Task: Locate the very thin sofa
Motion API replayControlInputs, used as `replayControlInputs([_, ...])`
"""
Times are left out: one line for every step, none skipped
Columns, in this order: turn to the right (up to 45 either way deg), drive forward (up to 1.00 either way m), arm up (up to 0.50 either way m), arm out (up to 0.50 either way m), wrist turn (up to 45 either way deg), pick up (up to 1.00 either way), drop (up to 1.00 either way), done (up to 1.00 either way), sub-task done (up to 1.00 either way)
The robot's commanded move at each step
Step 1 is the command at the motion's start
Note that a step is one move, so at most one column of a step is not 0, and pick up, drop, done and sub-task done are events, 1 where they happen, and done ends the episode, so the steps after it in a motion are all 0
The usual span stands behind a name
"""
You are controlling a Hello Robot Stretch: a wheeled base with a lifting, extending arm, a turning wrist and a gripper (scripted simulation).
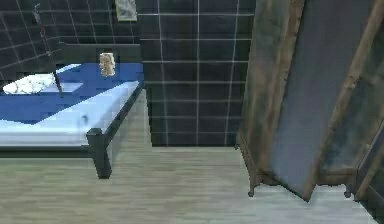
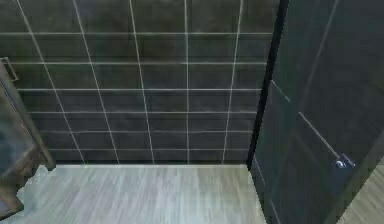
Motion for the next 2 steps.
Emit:
replayControlInputs([-45.0, 0.00, 0.00, 0.00, 0.0, 0.00, 0.00, 0.00, 0.00])
replayControlInputs([-45.0, 0.00, 0.00, 0.00, 0.0, 0.00, 0.00, 0.00, 0.00])
